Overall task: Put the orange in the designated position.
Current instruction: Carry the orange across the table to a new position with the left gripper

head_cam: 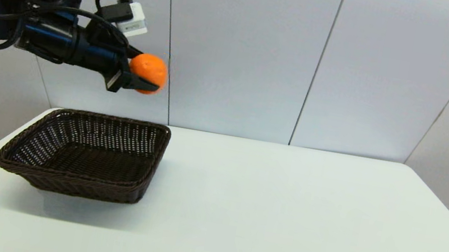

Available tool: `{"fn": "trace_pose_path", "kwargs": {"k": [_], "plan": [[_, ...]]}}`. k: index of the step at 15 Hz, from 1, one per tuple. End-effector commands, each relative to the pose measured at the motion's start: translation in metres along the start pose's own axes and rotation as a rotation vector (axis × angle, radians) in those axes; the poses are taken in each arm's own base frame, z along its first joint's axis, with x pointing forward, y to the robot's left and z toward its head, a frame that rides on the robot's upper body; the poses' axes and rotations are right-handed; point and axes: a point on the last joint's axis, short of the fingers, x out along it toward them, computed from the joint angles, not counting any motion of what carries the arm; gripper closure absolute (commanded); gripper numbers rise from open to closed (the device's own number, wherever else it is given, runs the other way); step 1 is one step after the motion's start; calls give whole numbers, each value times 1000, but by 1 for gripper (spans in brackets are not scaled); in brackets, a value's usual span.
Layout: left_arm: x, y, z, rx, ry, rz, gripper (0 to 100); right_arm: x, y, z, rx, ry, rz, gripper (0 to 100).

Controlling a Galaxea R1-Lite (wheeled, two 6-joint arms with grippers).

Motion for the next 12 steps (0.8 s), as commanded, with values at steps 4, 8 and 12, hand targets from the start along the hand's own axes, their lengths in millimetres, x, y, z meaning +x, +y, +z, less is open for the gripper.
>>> {"fn": "trace_pose_path", "kwargs": {"k": [4, 8, 12], "plan": [[23, 22, -57, 61, 98, -27, 100, 0, 0, 0, -1, 0, 1, 0], [38, 32, -62, 127, 87, -23, 100, 0, 0, 0, 0, 0, 1, 0], [52, 35, -85, 165, 92, -65, 100, 0, 0, 0, 0, 0, 1, 0]]}}
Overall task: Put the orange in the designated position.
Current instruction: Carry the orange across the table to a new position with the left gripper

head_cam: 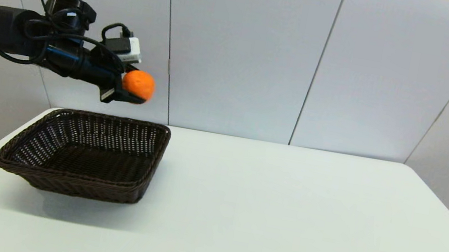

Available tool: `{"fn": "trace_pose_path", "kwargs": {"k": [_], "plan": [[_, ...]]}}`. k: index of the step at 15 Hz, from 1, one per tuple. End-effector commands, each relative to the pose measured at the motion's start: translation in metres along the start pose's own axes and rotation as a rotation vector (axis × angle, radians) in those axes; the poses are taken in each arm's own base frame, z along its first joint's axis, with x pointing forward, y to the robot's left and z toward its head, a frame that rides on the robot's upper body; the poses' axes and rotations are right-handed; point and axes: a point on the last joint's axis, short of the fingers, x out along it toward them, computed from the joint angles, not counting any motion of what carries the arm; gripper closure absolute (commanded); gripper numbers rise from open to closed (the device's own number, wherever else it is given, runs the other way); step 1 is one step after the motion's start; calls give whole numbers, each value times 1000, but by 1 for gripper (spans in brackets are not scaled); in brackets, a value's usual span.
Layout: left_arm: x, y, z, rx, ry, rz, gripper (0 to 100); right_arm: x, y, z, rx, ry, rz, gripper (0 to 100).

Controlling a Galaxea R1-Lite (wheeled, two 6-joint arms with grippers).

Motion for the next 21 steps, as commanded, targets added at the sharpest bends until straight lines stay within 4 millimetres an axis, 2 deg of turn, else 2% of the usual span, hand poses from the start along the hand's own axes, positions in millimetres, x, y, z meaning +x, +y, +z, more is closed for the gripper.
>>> {"fn": "trace_pose_path", "kwargs": {"k": [1, 5, 8, 10, 21], "plan": [[22, -2, -27, 8, 2, -57, 100, 0, 0, 0, -2, 0, 1, 0], [24, 2, -47, 46, 23, -53, 100, 0, 0, 0, 0, 0, 1, 0], [24, 12, -44, 66, 23, -56, 100, 0, 0, 0, 0, 0, 1, 0], [22, 13, -42, 68, 36, -88, 100, 0, 0, 0, 0, 0, 1, 0], [41, 12, -56, 81, 42, -115, 100, 0, 0, 0, -2, 0, 1, 0]]}}
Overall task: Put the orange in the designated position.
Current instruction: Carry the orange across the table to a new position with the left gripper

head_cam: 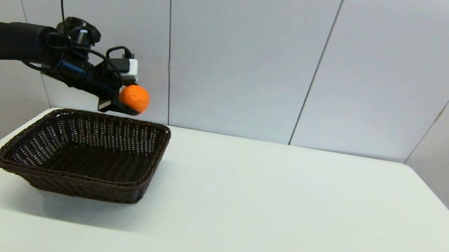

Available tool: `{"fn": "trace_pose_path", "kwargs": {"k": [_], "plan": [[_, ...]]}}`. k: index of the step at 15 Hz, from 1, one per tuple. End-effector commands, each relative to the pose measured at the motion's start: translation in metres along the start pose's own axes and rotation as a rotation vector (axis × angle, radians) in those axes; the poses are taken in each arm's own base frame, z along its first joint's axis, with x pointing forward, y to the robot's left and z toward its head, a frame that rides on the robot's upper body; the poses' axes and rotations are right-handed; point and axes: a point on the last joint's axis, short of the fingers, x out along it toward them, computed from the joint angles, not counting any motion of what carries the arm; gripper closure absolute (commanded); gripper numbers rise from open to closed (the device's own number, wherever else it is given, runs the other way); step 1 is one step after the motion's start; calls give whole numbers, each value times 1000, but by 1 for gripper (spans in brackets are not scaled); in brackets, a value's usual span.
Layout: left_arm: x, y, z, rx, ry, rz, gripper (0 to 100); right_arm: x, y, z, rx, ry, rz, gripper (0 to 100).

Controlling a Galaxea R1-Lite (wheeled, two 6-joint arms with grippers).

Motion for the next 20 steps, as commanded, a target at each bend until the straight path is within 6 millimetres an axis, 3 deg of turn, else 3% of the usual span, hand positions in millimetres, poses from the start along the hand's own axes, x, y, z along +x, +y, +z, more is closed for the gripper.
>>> {"fn": "trace_pose_path", "kwargs": {"k": [1, 11, 20], "plan": [[9, -2, -7, 10, 3, -18, 100, 0, 0, 0, 0, 0, 1, 0], [14, -2, -11, 7, 5, -22, 100, 0, 0, 0, -1, 0, 1, 0], [-11, 9, 6, 31, -12, 52, 100, 0, 0, 0, -1, 0, 1, 0]]}}
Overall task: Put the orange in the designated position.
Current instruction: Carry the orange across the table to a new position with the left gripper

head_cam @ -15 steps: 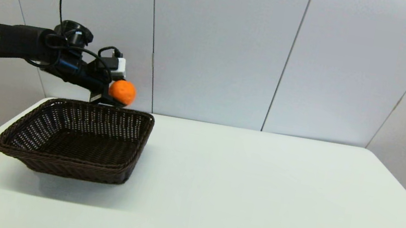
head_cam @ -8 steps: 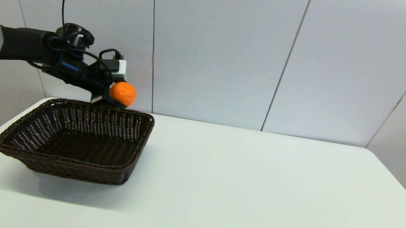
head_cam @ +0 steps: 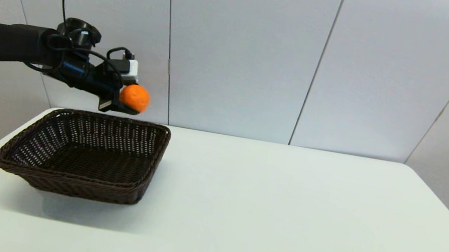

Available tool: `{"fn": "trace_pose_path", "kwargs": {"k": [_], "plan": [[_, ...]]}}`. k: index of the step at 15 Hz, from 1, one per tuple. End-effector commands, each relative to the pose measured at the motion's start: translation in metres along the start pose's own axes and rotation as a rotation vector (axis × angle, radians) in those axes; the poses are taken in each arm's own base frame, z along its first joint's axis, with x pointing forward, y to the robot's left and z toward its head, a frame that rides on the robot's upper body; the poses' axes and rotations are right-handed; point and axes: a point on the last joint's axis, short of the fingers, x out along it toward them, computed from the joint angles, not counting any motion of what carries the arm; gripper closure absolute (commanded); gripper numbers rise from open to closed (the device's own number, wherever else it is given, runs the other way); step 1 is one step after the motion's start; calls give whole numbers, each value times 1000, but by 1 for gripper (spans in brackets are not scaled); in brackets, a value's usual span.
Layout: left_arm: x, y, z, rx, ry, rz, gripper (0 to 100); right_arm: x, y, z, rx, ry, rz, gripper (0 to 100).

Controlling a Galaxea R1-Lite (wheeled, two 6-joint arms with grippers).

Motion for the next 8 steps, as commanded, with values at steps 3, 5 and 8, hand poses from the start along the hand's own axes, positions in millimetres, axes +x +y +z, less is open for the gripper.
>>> {"fn": "trace_pose_path", "kwargs": {"k": [3, 5, 8], "plan": [[-14, 14, 13, -44, -37, 101, 100, 0, 0, 0, 0, 0, 1, 0], [-9, 15, 13, -78, -49, 117, 100, 0, 0, 0, -2, 0, 1, 0], [0, 10, 5, -106, -31, 78, 100, 0, 0, 0, -2, 0, 1, 0]]}}
